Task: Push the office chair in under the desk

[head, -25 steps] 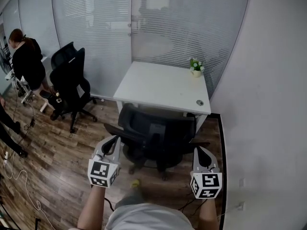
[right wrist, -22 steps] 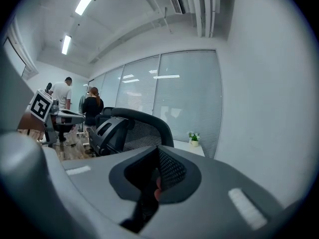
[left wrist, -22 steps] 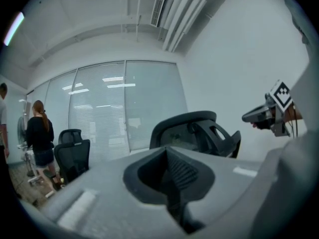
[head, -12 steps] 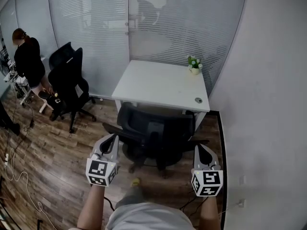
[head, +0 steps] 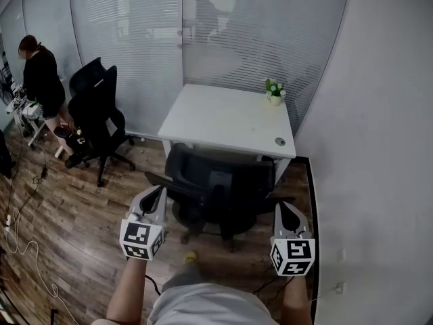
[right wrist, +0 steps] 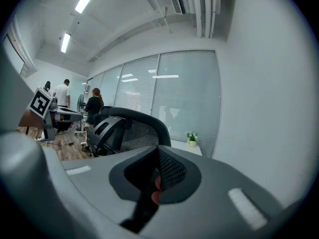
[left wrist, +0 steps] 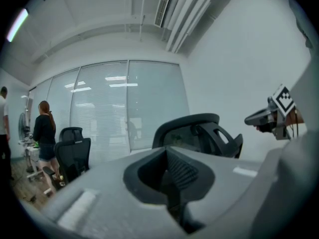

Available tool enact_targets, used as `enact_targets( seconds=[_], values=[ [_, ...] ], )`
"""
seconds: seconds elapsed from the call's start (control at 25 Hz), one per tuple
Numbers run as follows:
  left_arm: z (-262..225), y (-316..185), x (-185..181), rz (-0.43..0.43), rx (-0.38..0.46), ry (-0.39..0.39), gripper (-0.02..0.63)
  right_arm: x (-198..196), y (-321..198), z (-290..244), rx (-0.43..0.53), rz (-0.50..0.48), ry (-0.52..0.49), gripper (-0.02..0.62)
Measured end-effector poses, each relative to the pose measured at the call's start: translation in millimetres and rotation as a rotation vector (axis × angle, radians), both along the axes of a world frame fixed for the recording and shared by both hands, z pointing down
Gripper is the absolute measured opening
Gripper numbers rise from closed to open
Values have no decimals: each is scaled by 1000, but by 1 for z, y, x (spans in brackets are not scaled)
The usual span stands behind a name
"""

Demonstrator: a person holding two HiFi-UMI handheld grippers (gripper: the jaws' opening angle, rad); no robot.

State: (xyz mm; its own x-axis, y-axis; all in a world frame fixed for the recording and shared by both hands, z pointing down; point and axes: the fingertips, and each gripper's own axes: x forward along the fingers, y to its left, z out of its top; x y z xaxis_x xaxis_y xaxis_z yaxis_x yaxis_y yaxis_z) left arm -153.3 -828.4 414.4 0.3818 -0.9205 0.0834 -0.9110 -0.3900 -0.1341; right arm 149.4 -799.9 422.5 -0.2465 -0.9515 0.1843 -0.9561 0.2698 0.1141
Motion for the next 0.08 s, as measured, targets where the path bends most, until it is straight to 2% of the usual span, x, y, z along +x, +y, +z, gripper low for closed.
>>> enact_targets(
  seconds=[0.08],
  values=[
    [1,-1,-1,2,-3,4,-3,0,1,2,-4,0,1,2]
  ],
)
